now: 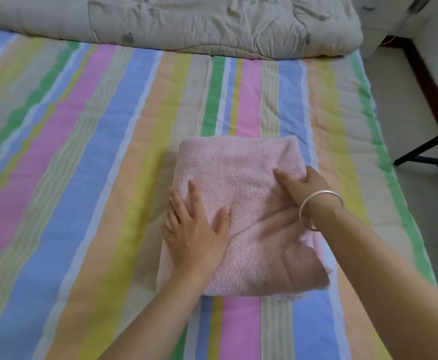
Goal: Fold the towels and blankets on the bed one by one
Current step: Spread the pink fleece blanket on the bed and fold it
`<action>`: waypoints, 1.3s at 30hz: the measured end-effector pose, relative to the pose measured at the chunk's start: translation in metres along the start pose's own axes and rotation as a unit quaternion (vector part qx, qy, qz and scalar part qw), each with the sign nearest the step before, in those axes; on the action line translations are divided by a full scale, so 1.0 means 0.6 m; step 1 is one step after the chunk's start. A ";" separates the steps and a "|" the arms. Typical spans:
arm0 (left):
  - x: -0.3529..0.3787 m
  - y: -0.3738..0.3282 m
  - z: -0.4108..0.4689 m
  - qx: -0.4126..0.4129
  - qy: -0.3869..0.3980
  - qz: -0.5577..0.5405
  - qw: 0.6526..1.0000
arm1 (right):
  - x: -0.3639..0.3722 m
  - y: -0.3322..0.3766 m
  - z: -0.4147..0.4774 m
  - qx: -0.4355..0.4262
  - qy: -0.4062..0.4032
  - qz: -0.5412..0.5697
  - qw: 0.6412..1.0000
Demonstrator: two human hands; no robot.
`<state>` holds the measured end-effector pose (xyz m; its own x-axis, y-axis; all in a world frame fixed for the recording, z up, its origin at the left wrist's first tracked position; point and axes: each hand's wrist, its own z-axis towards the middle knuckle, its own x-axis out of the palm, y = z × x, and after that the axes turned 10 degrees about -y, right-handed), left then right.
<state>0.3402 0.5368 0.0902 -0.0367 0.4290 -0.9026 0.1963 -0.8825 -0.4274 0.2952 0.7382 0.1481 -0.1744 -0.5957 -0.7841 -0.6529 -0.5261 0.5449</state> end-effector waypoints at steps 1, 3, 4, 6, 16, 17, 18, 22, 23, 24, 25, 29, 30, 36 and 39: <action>-0.001 0.003 0.001 -0.004 0.000 -0.003 1.000 | 0.000 0.005 -0.002 -0.025 -0.002 0.034 0.999; -0.006 0.005 0.004 -0.009 -0.003 -0.015 1.000 | -0.006 0.018 -0.007 -0.055 -0.007 0.149 0.987; -0.008 0.004 0.004 -0.011 -0.005 -0.023 1.000 | -0.011 0.023 -0.007 -0.057 -0.009 0.209 0.976; -0.013 -0.002 0.003 -0.010 -0.009 -0.035 0.999 | -0.012 0.016 0.003 -0.048 -0.024 0.252 0.966; -0.008 0.010 0.005 0.022 -0.013 0.040 0.999 | 0.023 -0.103 -0.011 0.112 0.167 0.147 0.968; -0.017 0.017 0.007 -0.002 -0.019 0.024 1.000 | 0.024 -0.113 -0.015 0.113 0.183 0.142 0.966; -0.024 0.031 0.004 -0.038 -0.025 0.000 0.999 | 0.024 -0.120 -0.018 0.114 0.190 0.141 0.965; -0.021 0.101 -0.037 -0.304 0.008 -0.252 0.919 | 0.017 -0.109 -0.041 0.129 0.160 0.138 0.969; -0.017 0.110 -0.056 -0.376 0.017 -0.320 0.870 | 0.014 -0.106 -0.047 0.135 0.144 0.137 0.971; -0.011 0.115 -0.075 -0.436 0.025 -0.372 0.819 | 0.014 -0.103 -0.052 0.142 0.124 0.144 0.971; -0.007 0.113 -0.093 -0.476 0.030 -0.414 0.776 | 0.011 -0.099 -0.059 0.147 0.110 0.150 0.971; -0.007 0.051 -0.128 -0.500 0.035 -0.497 0.709 | 0.012 -0.098 -0.100 0.144 0.039 0.226 0.963; -0.010 0.036 -0.126 -0.467 0.029 -0.489 0.736 | 0.015 -0.102 -0.114 0.136 0.012 0.254 0.957; -0.084 0.038 -0.028 -0.170 -0.049 -0.359 0.916 | 0.072 -0.094 -0.219 0.114 -0.052 0.426 0.896; -0.128 0.063 0.053 -0.074 -0.035 -0.332 0.940 | 0.129 -0.071 -0.280 0.169 0.036 0.528 0.831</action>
<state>0.3191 0.4643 0.1418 -0.2621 0.8577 -0.4423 0.2409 -0.3857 -0.8906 0.4335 0.6127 0.1142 -0.7459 -0.6578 0.1050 -0.3353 0.5070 0.7941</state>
